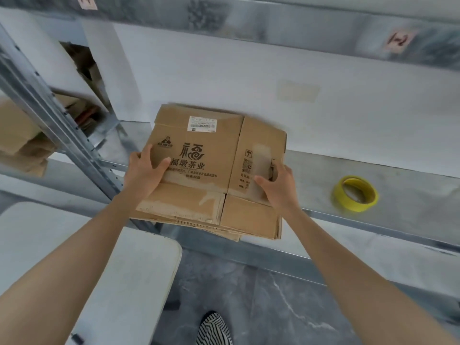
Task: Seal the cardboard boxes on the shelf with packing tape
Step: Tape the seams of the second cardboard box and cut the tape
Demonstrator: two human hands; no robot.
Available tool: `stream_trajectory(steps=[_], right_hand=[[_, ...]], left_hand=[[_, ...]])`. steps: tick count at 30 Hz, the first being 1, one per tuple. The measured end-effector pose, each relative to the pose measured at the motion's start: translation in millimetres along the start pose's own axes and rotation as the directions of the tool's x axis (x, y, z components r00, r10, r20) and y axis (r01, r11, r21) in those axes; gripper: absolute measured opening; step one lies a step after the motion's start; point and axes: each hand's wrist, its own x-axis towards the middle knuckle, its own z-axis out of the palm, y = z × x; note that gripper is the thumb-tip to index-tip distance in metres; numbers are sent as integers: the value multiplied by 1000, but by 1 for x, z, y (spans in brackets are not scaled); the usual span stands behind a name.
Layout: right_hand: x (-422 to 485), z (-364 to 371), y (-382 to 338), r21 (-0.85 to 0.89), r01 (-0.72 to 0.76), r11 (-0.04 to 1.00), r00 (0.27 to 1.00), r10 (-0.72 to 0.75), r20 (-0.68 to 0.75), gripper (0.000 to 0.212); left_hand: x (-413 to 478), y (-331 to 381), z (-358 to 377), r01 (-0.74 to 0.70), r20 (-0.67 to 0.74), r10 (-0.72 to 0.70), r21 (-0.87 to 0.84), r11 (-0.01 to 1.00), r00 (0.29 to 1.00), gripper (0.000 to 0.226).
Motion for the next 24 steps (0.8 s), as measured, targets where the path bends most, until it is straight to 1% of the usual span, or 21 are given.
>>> stream_trajectory(steps=[6, 11, 14, 20, 24], right_hand=[[-23, -55, 6, 90, 48, 995, 999, -49, 5, 65], [-50, -116, 14, 141, 124, 982, 992, -128, 18, 67], [-65, -157, 22, 170, 184, 968, 983, -185, -11, 66], [-87, -242, 55, 152, 238, 959, 971, -232, -60, 66], [-99, -301, 87, 129, 239, 962, 969, -228, -97, 70]], left_hand=[[-50, 42, -12, -58, -140, 45, -87, 995, 989, 67], [-111, 84, -14, -117, -270, 75, -145, 982, 960, 67], [-146, 109, -10, -160, -321, 101, -163, 974, 942, 67], [-211, 168, 21, -254, -369, 148, -258, 932, 918, 71], [-243, 215, 51, -286, -335, 176, -314, 905, 925, 80]])
